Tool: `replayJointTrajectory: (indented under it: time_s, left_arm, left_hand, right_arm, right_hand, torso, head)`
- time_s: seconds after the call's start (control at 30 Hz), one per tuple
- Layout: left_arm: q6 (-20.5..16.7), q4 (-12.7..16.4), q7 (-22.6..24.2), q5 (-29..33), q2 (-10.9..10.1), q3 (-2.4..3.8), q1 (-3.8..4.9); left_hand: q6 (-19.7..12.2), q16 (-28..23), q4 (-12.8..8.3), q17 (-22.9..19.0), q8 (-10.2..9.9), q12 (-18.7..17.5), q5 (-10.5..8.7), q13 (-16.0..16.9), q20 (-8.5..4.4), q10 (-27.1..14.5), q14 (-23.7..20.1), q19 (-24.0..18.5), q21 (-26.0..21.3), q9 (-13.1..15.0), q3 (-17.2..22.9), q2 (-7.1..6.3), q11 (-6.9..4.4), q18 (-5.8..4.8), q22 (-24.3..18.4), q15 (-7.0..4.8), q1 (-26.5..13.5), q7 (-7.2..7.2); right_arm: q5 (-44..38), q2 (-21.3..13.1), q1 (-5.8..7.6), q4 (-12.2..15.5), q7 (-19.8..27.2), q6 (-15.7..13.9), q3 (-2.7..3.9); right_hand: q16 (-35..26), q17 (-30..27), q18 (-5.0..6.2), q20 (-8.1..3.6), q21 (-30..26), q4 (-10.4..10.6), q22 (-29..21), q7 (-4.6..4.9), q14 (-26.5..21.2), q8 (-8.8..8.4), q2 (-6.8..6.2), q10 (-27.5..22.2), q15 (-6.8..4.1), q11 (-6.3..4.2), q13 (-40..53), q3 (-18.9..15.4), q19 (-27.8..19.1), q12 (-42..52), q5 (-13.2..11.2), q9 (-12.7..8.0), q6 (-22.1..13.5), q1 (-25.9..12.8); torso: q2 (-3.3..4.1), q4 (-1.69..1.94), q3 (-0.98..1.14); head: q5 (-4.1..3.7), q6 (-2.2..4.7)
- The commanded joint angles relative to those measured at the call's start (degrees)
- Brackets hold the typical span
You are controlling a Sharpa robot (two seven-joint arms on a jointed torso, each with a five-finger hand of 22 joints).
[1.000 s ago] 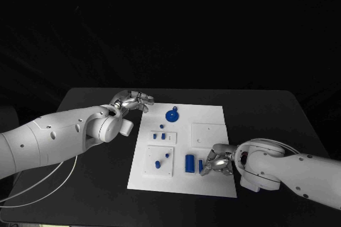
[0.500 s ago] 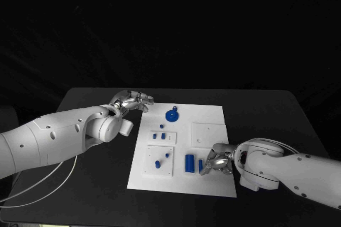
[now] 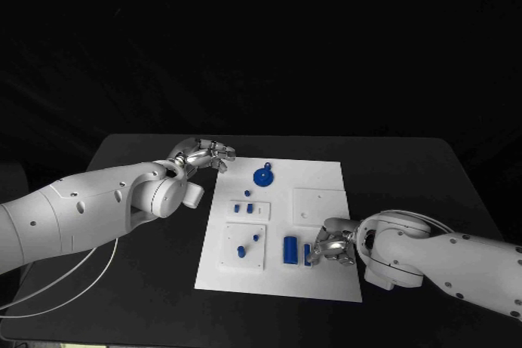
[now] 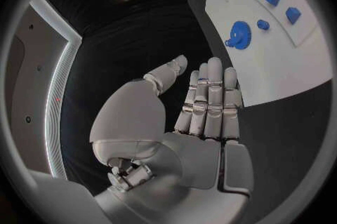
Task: Assemble the parts on the task board
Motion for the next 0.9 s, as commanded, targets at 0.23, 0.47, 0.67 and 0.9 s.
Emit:
replayJointTrajectory:
  time_s: [0.23, 0.47, 0.67, 0.9]
  left_arm:
    - [0.8, 0.1, 0.3, 0.2, 0.0, 0.03, 0.04]
    - [0.7, 0.0, 0.4, 0.2, 0.1, 0.03, 0.04]
    - [0.5, -0.8, 0.7, 0.5, 0.6, 0.02, 0.04]
    - [0.6, -3.2, 1.7, 3.4, 1.9, 0.02, 0.04]
  left_hand:
    - [-0.5, -0.3, 0.4, 0.1, 0.4, 0.2, -0.12, -0.1, -0.44, -0.1, 0.3, 0.3, -0.2, -0.1, -0.1, -0.02, 0.23, 0.64, 0.1, -0.03, -0.6, -0.05]
    - [-0.5, -0.4, 0.4, 0.1, 0.4, 0.2, -0.12, -0.1, -0.44, -0.1, 0.3, 0.3, -0.2, -0.1, -0.1, -0.01, 0.23, 0.64, 0.1, -0.03, -0.6, -0.05]
    - [-0.5, -0.4, 0.4, 0.1, 0.4, 0.2, -0.13, -0.1, -0.43, -0.1, 0.3, 0.3, -0.2, -0.1, -0.1, -0.04, 0.23, 0.63, 0.1, -0.03, -0.6, -0.05]
    - [-0.5, -0.4, 0.5, 0.2, 0.4, 0.3, -0.14, -0.1, -0.43, 0.0, 0.3, 0.3, -0.3, -0.1, -0.2, -0.13, 0.21, 0.62, 0.1, -0.03, -0.7, -0.06]
  right_arm:
    - [-0.8, -0.3, -0.34, -0.5, -0.5, -0.7, -0.2]
    - [2.1, -1.7, -0.33, -0.3, 1.3, -2.9, -0.12]
    - [6.6, -3.0, 0.91, -2.5, 7.6, -4.7, 1.33]
    - [14.3, -1.4, 3.17, -11.1, 21.4, -6.9, 2.57]
  right_hand:
    - [-0.1, 0.1, 3.45, 0.16, -0.2, 0.4, 0.7, 0.58, 0.0, -0.28, -1.16, 0.3, -0.28, 0.16, 0.1, 0.6, -0.1, -0.3, -0.3, -0.1, 0.0, -0.7]
    - [-0.2, 0.0, 3.45, 0.13, -0.2, 1.3, 0.6, 0.67, 0.0, -0.39, -5.46, 0.2, -0.26, 0.24, 0.1, -0.1, 0.0, -0.4, -0.3, -0.2, -0.3, -2.7]
    - [-0.8, -0.4, 3.45, -0.27, -0.8, 3.0, 0.3, 0.91, 0.0, -0.69, -8.81, -0.3, -0.14, 0.45, 0.1, 0.1, 0.0, -0.6, -0.3, -0.2, -1.4, -2.8]
    - [-1.0, -0.4, 3.45, -0.62, -1.1, 3.6, 0.1, 1.36, 0.0, -1.33, -9.1, -0.6, 0.17, 0.85, 0.3, 0.8, 0.0, -0.5, -0.2, -0.2, -3.0, -0.9]
  torso:
    - [-0.04, -0.02, -0.01]
    - [-0.09, -0.02, -0.03]
    - [-0.29, -0.08, -0.11]
    - [-1.31, -0.27, -0.46]
  head:
    - [-0.12, 0.06]
    - [-0.26, 0.66]
    - [-0.85, 2.42]
    - [-1.59, 4.63]
